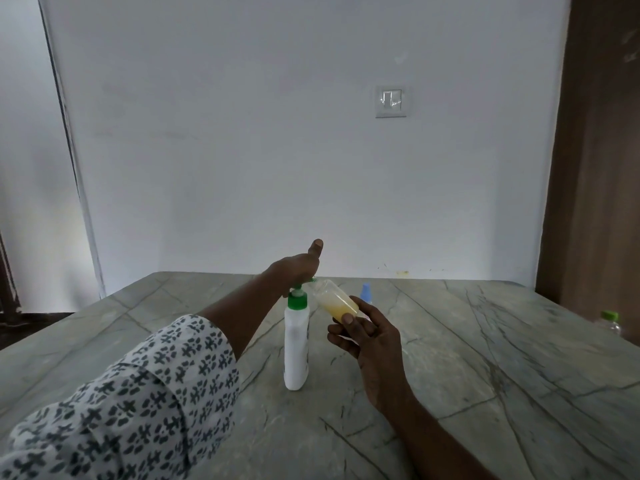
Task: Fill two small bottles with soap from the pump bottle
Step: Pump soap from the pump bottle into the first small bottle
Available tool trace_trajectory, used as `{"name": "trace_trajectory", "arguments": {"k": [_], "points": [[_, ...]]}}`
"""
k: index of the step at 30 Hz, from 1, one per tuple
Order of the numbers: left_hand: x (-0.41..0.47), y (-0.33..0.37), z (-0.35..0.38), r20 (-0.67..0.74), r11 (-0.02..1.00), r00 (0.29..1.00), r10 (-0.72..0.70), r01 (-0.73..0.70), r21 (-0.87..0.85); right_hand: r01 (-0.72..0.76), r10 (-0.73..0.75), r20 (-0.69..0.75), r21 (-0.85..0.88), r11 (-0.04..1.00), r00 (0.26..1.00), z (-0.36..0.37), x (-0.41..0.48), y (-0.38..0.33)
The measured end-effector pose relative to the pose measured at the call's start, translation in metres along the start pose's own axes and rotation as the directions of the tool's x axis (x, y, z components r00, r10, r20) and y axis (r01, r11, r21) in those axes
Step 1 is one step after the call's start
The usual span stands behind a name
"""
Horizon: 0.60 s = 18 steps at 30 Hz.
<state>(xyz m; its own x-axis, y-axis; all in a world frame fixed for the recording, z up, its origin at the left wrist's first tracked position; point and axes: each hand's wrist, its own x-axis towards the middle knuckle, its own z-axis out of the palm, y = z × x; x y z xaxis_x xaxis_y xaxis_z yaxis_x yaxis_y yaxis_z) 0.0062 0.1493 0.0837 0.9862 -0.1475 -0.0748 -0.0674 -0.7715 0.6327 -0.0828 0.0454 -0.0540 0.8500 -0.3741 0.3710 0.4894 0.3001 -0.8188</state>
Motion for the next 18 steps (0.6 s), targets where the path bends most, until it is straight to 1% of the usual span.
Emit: {"name": "trace_trajectory", "arguments": {"k": [4,10,18], "points": [[-0.0024,0.0015,-0.0001,-0.022,1.0,1.0,-0.007,0.007,0.004,0.003,-0.002,0.02,-0.016,1.0,1.0,0.0,-0.0006,-0.0006],[-0.001,-0.0041,0.0058,-0.047,1.0,0.999,-0.004,0.005,0.018,-0.008,0.009,0.011,-0.037,0.999,1.0,-0.0033,-0.0024,0.0004],[-0.0024,-0.0044,0.0053,-0.013,1.0,1.0,-0.013,0.013,-0.004,-0.011,0.011,0.01,-0.042,0.999,1.0,-0.005,-0.002,0.0012]]}}
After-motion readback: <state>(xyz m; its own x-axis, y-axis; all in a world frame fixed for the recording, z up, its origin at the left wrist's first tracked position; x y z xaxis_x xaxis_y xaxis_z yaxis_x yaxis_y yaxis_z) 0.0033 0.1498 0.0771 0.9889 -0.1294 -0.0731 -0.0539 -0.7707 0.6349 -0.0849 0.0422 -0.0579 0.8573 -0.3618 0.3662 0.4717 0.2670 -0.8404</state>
